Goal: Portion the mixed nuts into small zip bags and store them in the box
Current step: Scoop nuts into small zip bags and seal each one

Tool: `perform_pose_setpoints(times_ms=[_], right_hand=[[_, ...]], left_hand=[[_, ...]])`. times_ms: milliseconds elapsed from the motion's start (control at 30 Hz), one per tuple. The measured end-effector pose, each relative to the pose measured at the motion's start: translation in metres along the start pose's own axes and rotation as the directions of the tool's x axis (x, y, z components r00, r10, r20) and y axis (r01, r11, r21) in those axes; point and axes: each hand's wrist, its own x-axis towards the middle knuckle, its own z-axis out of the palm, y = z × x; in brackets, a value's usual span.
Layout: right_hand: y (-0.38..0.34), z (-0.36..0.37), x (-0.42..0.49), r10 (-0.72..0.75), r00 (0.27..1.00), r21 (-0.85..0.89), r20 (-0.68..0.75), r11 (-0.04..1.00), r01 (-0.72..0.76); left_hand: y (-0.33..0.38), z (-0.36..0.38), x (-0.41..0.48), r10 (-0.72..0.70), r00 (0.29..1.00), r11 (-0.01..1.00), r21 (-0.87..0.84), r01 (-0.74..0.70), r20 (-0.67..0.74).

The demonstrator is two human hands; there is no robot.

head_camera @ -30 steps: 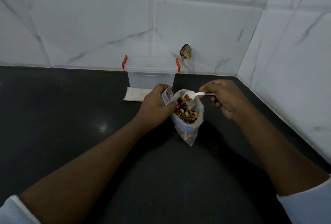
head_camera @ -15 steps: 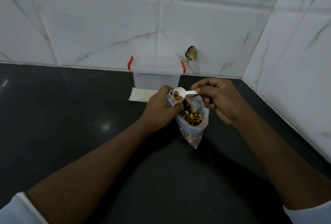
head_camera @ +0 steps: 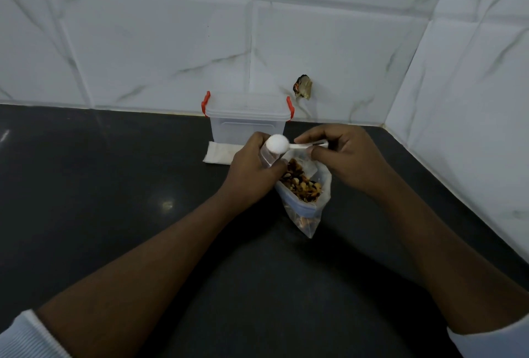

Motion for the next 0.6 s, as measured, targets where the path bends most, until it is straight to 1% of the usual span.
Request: perform_pose_setpoints(times_ms=[33, 67, 133, 200, 333, 400, 500, 600], right_hand=[[0.0, -0.004, 0.0, 0.011, 0.999, -0.004, -0.04, 1.0, -0.011], [0.001, -0.009, 0.0, 0.016, 0.997, -0.047, -0.073, 0.999, -0.02], [0.006, -0.016, 0.0, 0.015, 0.997, -0.222, -0.075, 0.975, -0.031], [0.011, -0.017, 0.0, 0.036, 0.999, -0.386, 0.001, 0.922, -0.033], [0.022, -0.004, 0.001, 0.146, 0.975, -0.57, 0.169, 0.821, -0.024], [0.02, -0.001, 0.002, 0.183, 0.963, -0.596, 0.196, 0.803, -0.032], [0.015, -0.002, 0.003, 0.194, 0.968, -0.552, 0.162, 0.831, -0.074], [0.016, -0.001, 0.003, 0.195, 0.972, -0.561, 0.132, 0.823, -0.088]], left_hand=[[0.0, -0.001, 0.0, -0.011, 1.0, 1.0, 0.002, 0.011, 0.011], [0.0, 0.0, 0.0, -0.017, 1.0, 1.0, 0.008, 0.017, 0.018], [-0.002, 0.0, 0.001, -0.017, 1.0, 1.0, 0.021, 0.016, 0.023], [-0.003, 0.001, 0.001, -0.016, 0.999, 1.0, 0.026, 0.016, 0.029], [-0.005, 0.002, 0.002, -0.026, 0.999, 0.999, 0.033, 0.025, 0.041], [-0.005, 0.003, 0.001, -0.026, 0.999, 0.999, 0.038, 0.024, 0.044], [-0.004, 0.004, -0.001, -0.008, 0.998, 0.999, 0.052, 0.005, 0.054], [-0.004, 0.004, 0.0, -0.004, 0.999, 0.999, 0.036, 0.002, 0.053]])
